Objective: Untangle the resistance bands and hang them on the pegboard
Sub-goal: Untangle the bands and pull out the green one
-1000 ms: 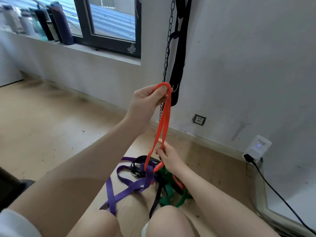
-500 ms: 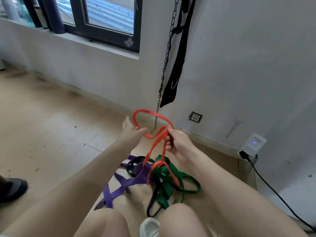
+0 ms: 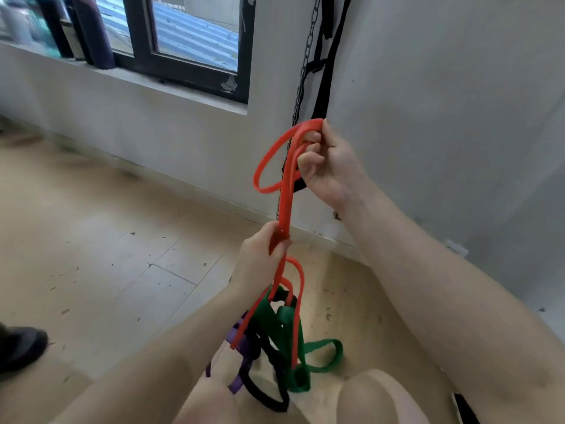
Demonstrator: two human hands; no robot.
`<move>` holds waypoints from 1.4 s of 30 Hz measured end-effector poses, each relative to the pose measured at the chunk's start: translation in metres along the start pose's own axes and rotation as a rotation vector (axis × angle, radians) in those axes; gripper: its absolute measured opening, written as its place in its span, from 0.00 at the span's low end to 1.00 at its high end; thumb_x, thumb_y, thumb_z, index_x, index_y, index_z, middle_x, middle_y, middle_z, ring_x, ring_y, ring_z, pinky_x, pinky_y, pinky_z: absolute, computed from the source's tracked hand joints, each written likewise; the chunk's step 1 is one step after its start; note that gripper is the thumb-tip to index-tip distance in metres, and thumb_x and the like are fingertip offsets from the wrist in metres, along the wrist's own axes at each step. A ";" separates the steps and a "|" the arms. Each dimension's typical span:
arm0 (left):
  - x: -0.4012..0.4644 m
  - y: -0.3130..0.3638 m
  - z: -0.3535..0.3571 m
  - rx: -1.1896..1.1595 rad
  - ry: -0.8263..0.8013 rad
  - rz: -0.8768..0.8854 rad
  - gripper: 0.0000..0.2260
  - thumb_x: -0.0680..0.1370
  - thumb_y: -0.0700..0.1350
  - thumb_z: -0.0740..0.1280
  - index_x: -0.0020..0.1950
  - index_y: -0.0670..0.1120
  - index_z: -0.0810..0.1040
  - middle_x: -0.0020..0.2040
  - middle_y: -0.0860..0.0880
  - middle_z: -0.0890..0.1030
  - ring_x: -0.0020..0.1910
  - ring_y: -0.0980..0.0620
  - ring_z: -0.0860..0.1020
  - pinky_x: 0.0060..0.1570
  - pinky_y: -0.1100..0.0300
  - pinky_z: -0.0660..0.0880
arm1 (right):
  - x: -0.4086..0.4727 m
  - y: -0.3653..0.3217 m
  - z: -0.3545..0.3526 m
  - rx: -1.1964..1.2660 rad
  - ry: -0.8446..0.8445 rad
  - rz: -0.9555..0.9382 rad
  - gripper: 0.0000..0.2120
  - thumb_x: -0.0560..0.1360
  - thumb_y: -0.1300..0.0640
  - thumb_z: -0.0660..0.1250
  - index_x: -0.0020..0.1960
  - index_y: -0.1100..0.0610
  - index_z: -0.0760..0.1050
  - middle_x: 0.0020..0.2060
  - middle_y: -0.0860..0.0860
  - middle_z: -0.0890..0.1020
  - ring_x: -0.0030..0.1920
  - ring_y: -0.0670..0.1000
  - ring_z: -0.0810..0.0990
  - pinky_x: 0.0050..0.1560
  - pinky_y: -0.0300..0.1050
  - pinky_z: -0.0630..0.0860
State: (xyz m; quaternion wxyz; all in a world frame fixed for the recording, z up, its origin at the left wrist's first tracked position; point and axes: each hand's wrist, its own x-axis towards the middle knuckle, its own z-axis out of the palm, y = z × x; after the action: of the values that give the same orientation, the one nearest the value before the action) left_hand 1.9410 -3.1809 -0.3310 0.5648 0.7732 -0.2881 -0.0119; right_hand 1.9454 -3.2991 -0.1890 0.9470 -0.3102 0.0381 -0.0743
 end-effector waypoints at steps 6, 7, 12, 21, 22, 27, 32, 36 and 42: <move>-0.003 -0.002 0.038 -0.240 -0.083 -0.289 0.05 0.78 0.38 0.64 0.49 0.46 0.78 0.41 0.46 0.82 0.41 0.51 0.81 0.44 0.62 0.79 | 0.005 -0.012 -0.099 -0.352 0.275 0.020 0.20 0.78 0.50 0.62 0.58 0.67 0.70 0.50 0.60 0.78 0.38 0.51 0.81 0.34 0.39 0.78; -0.005 -0.006 0.044 -0.263 -0.054 -0.359 0.06 0.78 0.37 0.63 0.48 0.46 0.78 0.40 0.45 0.81 0.41 0.50 0.81 0.46 0.58 0.80 | -0.001 -0.004 -0.127 -0.565 0.351 0.104 0.24 0.77 0.48 0.63 0.64 0.66 0.67 0.58 0.61 0.75 0.45 0.54 0.80 0.42 0.43 0.80; -0.002 -0.007 0.066 -0.280 -0.020 -0.498 0.07 0.78 0.37 0.63 0.43 0.44 0.79 0.38 0.45 0.81 0.39 0.49 0.80 0.44 0.58 0.80 | -0.063 0.050 -0.224 -1.249 0.118 0.410 0.23 0.79 0.41 0.54 0.64 0.55 0.73 0.60 0.47 0.77 0.58 0.46 0.74 0.60 0.44 0.67; 0.002 0.013 0.065 -0.395 0.118 -0.498 0.06 0.78 0.37 0.64 0.41 0.43 0.78 0.39 0.45 0.82 0.41 0.49 0.82 0.46 0.57 0.80 | -0.078 0.074 -0.234 -1.702 0.031 -0.192 0.08 0.77 0.55 0.65 0.51 0.55 0.82 0.50 0.47 0.75 0.55 0.52 0.73 0.56 0.49 0.70; 0.001 0.012 0.063 -0.385 0.151 -0.483 0.07 0.78 0.38 0.64 0.41 0.44 0.78 0.39 0.45 0.82 0.41 0.50 0.82 0.46 0.57 0.80 | -0.079 0.072 -0.232 -1.694 0.055 -0.204 0.09 0.77 0.56 0.64 0.50 0.56 0.82 0.48 0.47 0.77 0.53 0.52 0.75 0.55 0.49 0.71; -0.006 -0.014 0.049 -0.249 0.183 -0.571 0.05 0.78 0.39 0.63 0.44 0.41 0.76 0.42 0.42 0.81 0.40 0.48 0.82 0.41 0.61 0.80 | -0.089 0.049 -0.211 -1.457 0.272 -0.106 0.10 0.81 0.58 0.56 0.46 0.57 0.75 0.40 0.50 0.79 0.41 0.47 0.78 0.44 0.42 0.75; -0.002 -0.045 0.034 -0.220 0.198 -0.698 0.07 0.80 0.38 0.59 0.53 0.36 0.74 0.42 0.40 0.78 0.41 0.45 0.78 0.39 0.61 0.78 | -0.084 0.004 -0.179 -0.913 0.311 -0.202 0.13 0.83 0.58 0.51 0.42 0.56 0.69 0.33 0.50 0.74 0.25 0.43 0.68 0.26 0.37 0.69; -0.011 -0.043 0.039 0.332 -0.055 -0.794 0.16 0.81 0.44 0.58 0.63 0.35 0.71 0.55 0.38 0.76 0.50 0.42 0.75 0.46 0.55 0.71 | -0.083 -0.004 -0.151 -0.712 0.297 -0.103 0.13 0.83 0.59 0.50 0.43 0.59 0.68 0.33 0.53 0.73 0.22 0.43 0.67 0.22 0.35 0.68; -0.043 -0.002 0.064 -0.145 -0.515 -0.336 0.13 0.79 0.39 0.61 0.61 0.52 0.73 0.54 0.61 0.78 0.54 0.66 0.76 0.50 0.70 0.72 | -0.072 -0.014 -0.107 -0.489 0.283 -0.090 0.13 0.82 0.59 0.52 0.42 0.58 0.70 0.27 0.50 0.75 0.20 0.42 0.66 0.20 0.32 0.67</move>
State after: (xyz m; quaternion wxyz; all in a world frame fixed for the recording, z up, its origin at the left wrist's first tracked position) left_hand 1.8841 -3.2166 -0.3691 0.5172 0.7392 -0.2882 -0.3210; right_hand 1.8604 -3.3610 -0.2651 0.8250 -0.5174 0.1730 -0.1476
